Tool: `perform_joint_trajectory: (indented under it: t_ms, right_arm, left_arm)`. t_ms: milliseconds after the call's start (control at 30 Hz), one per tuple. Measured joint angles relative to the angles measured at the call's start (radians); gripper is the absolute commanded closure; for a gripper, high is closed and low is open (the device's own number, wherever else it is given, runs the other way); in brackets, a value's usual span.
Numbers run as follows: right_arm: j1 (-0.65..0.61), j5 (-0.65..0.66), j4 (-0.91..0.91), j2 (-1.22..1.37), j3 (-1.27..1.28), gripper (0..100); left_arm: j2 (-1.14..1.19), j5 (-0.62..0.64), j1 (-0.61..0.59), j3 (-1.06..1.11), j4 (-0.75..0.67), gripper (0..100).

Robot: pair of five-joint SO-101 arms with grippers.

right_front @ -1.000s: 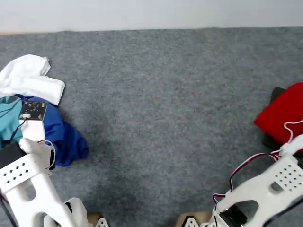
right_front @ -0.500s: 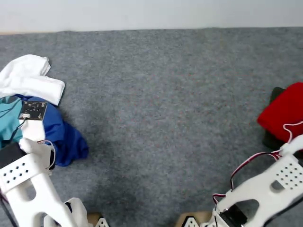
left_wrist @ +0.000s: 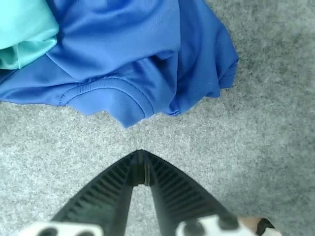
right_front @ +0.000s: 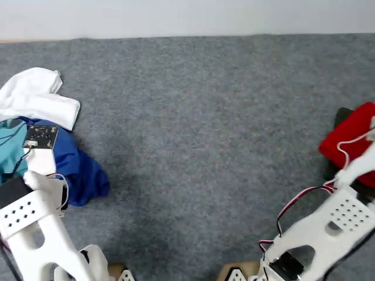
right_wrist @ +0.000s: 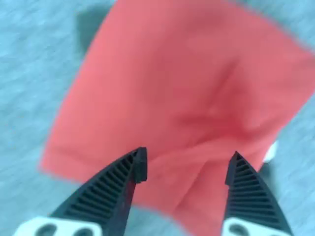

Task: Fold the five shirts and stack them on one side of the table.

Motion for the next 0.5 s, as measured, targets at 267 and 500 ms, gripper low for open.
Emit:
perform_joint_trajectory:
  t_ms: [267, 500]
  right_arm:
    - [-0.029, -0.163, 0.160, -0.020, -0.018, 73.5]
    - [-0.058, -0.253, 0.147, 0.083, -0.018, 73.5]
  left_arm:
    - [0.000, 0.000, 0.000, 0.000, 0.000, 100]
    - [0.000, 0.000, 0.000, 0.000, -0.002, 100]
